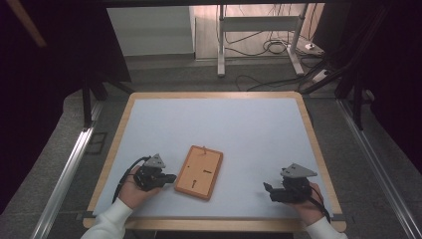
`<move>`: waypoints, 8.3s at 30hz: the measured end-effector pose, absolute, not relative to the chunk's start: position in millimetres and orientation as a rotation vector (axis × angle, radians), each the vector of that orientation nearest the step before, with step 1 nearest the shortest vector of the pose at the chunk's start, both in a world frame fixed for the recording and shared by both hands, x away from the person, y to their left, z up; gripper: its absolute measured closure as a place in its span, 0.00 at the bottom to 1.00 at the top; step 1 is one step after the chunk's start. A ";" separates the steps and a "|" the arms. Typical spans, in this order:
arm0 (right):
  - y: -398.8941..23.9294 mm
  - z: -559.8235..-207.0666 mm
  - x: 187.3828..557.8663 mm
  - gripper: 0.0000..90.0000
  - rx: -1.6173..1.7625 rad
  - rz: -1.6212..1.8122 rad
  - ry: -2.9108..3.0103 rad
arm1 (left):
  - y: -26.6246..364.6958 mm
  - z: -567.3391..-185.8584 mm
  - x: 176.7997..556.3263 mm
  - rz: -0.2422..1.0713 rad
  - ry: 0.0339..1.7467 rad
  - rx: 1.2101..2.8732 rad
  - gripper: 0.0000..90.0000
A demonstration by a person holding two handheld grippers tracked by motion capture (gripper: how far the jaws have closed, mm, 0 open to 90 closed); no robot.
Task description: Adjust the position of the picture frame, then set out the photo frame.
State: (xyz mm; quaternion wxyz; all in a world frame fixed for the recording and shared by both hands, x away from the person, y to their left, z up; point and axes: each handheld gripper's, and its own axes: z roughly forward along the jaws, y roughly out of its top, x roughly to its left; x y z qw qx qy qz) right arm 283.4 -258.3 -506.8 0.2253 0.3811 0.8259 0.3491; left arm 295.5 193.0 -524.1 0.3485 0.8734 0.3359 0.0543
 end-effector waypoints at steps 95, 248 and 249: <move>-255.8 -510.2 285.3 0.17 1.058 0.944 2.297 | 164.4 -506.4 307.9 0.202 0.873 2.136 0.48; -82.8 -518.8 264.0 0.37 0.300 0.796 2.279 | 104.3 -512.2 437.3 -0.051 0.814 2.198 0.90; -83.5 -518.1 264.5 0.37 0.303 0.798 2.280 | 104.6 -511.5 436.7 -0.042 0.813 2.200 0.88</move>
